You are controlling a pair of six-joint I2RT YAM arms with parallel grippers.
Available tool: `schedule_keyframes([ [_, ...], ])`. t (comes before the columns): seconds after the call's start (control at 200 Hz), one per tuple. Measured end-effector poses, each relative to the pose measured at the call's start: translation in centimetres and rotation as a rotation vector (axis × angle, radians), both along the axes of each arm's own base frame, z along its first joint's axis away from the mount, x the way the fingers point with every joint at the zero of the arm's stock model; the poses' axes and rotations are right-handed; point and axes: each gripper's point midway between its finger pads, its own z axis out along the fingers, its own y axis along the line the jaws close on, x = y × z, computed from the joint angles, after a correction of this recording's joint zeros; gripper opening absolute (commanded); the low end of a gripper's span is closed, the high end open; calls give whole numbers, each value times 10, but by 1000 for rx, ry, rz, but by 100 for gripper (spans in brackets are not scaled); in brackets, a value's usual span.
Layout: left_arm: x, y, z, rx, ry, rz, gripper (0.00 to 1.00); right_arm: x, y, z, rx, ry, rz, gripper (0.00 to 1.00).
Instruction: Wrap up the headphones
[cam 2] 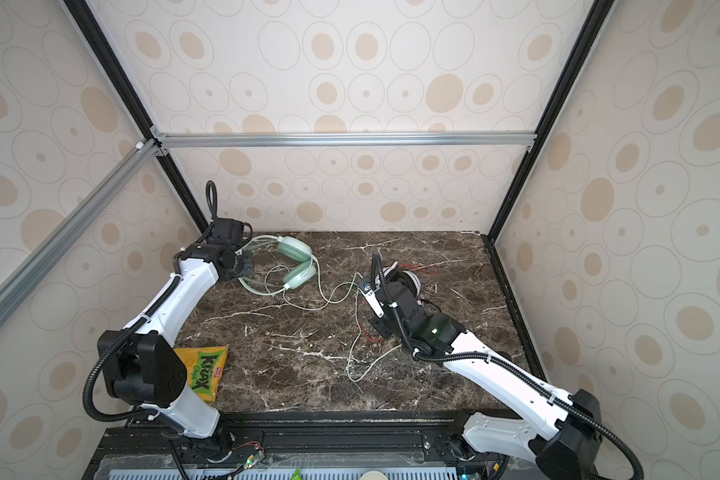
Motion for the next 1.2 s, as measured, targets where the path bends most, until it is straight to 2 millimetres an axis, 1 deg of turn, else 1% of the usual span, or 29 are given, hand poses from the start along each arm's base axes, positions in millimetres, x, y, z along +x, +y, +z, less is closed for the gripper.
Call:
schedule_keyframes([
  [0.085, -12, -4, 2, 10, -3, -17, 0, -15, 19, 8, -22, -11, 96, 0],
  [0.24, -32, 4, 9, 30, -32, 0, 0, -36, 60, 35, -38, -45, 252, 0],
  [0.34, -40, 8, 12, 47, -46, 12, 0, -60, 91, 51, -49, -78, 383, 0],
  [0.435, -41, 5, 9, 65, -52, 6, 0, -78, 122, 67, -58, -91, 495, 0],
  [0.555, -43, -3, -1, 90, -40, -15, 0, -84, 152, 88, -62, -109, 578, 0],
  [0.645, -46, -7, -8, 109, -20, -33, 0, -82, 164, 100, -68, -125, 596, 0],
  [0.765, -46, -11, -9, 123, -15, -55, 0, -67, 173, 112, -102, -159, 568, 0],
  [0.82, -45, -14, -9, 125, -20, -68, 0, -53, 176, 115, -116, -159, 541, 0],
  [0.87, -46, -16, -10, 126, -20, -78, 0, -36, 175, 116, -127, -155, 503, 0],
  [0.935, -49, -17, -12, 126, -19, -91, 0, -7, 169, 115, -144, -141, 439, 0],
  [1.03, -58, -24, -16, 113, -14, -129, 0, 32, 154, 108, -170, -112, 349, 0],
  [1.115, -65, -35, -16, 86, -16, -183, 0, 58, 140, 102, -184, -88, 293, 0],
  [1.2, -71, -50, -16, 44, -23, -247, 0, 75, 132, 97, -187, -67, 264, 0],
])
